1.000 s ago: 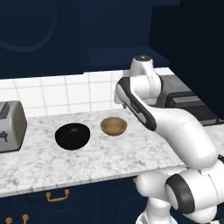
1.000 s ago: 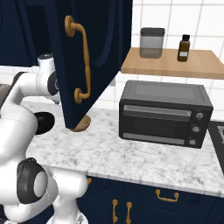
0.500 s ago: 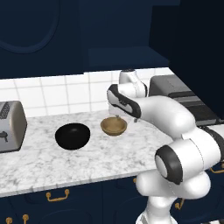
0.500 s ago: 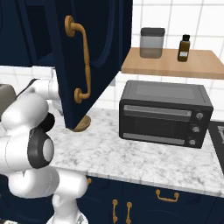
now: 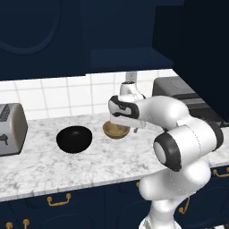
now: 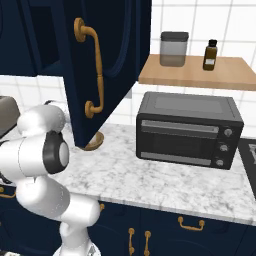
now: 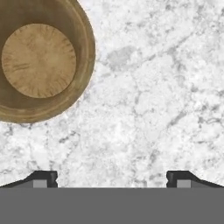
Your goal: Pick up the bowls on the counter and stack them on top of one another in the open cabinet. Place the smaller bowl on top of the larger bowl.
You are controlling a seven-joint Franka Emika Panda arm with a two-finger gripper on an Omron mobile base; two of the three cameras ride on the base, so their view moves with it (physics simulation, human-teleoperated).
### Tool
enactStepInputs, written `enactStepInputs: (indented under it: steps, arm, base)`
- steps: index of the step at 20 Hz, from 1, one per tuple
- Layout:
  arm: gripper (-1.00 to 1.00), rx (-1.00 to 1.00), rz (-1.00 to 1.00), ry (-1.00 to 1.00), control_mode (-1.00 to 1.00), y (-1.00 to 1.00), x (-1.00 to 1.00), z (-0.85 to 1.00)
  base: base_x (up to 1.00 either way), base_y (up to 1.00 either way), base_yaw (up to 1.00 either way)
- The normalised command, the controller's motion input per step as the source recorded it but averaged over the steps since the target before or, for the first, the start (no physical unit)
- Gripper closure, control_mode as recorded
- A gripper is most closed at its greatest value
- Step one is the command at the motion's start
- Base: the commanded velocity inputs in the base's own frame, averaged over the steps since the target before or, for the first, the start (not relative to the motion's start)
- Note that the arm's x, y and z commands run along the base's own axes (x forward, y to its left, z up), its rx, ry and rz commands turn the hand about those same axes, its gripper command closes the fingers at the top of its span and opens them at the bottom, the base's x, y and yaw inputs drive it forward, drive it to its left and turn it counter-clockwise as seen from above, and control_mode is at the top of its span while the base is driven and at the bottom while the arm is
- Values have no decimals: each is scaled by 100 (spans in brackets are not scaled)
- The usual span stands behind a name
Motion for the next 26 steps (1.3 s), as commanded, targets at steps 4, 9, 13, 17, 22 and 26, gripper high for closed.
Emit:
enactStepInputs:
  steps: [4,9,13,17,22,26]
  arm:
    - [-100,0,-10,0,-100,0,52,-37]
    - [-100,0,-4,0,-100,0,24,-28]
    - [-100,0,0,0,-100,0,16,-29]
    - [-100,-1,0,0,-100,1,20,-32]
    - [-100,-1,-1,-4,-100,0,16,-18]
    - [-100,0,-5,-8,-100,0,19,-1]
  base:
    - [0,0,0]
    - [0,0,0]
    - [0,0,0]
    - [0,0,0]
    - [0,0,0]
    - [0,0,0]
